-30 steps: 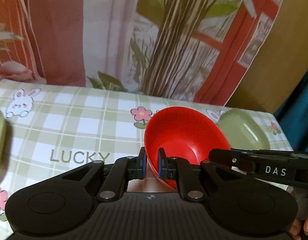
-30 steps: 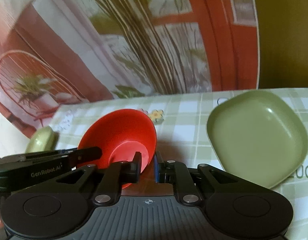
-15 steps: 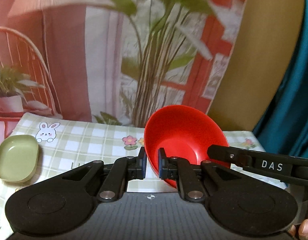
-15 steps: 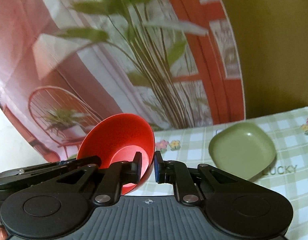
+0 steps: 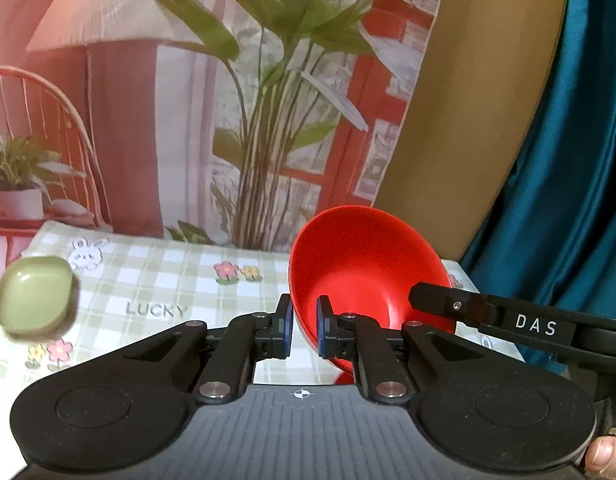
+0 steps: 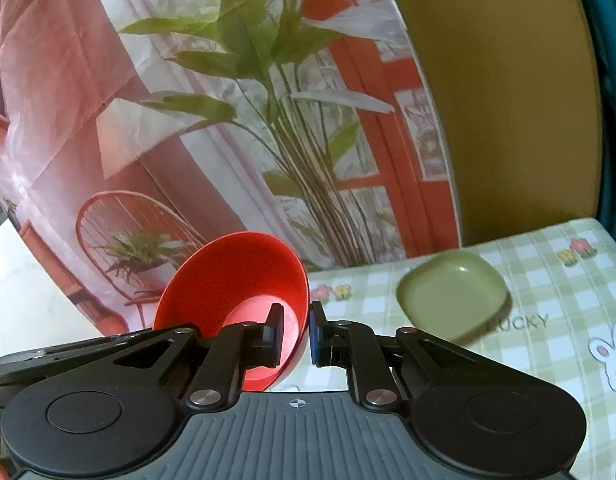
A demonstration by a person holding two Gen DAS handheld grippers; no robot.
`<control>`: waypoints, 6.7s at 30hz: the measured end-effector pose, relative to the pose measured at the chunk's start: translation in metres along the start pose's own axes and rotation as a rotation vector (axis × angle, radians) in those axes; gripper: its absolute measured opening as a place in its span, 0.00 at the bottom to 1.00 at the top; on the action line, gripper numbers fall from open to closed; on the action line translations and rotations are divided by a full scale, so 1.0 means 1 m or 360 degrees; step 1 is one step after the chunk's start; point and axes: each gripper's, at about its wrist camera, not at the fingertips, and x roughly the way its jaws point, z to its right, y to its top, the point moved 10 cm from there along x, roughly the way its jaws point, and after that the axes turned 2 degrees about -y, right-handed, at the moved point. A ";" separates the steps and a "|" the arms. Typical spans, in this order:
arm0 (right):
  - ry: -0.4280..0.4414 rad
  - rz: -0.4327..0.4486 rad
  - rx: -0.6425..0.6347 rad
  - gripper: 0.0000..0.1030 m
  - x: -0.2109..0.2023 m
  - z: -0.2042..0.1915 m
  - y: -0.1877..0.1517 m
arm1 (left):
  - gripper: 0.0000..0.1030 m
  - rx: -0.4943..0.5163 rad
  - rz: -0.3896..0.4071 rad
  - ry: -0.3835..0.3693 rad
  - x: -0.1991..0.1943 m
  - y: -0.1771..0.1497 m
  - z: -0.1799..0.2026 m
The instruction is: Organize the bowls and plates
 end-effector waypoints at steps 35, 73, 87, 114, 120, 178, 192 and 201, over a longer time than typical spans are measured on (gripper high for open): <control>-0.0207 -0.0260 0.0225 0.14 0.047 0.126 -0.089 | 0.14 0.0182 -0.0545 -0.0032 0.127 -0.103 0.036; -0.0252 -0.0312 0.0132 0.15 0.051 0.134 -0.102 | 0.19 0.0156 -0.0580 -0.0068 0.130 -0.108 0.039; -0.0272 -0.0327 0.0110 0.18 0.051 0.135 -0.103 | 0.43 0.0127 -0.0516 -0.0022 0.122 -0.101 0.032; -0.0412 0.0030 -0.0051 0.18 0.041 0.179 -0.003 | 0.43 0.0200 -0.0305 -0.0034 0.146 -0.050 0.031; -0.0386 -0.0028 -0.0073 0.18 0.086 0.197 0.003 | 0.44 0.0032 -0.0325 -0.0061 0.186 -0.037 0.010; -0.0254 0.0067 -0.0072 0.06 0.102 0.144 0.020 | 0.16 0.0124 -0.0269 -0.0054 0.166 -0.013 -0.002; -0.0187 0.0071 -0.0109 0.07 0.062 0.082 -0.006 | 0.16 0.0095 -0.0205 -0.0020 0.097 -0.021 -0.027; -0.0159 0.0022 -0.0120 0.08 0.052 0.064 -0.032 | 0.16 0.0076 -0.0216 -0.0032 0.077 -0.040 -0.042</control>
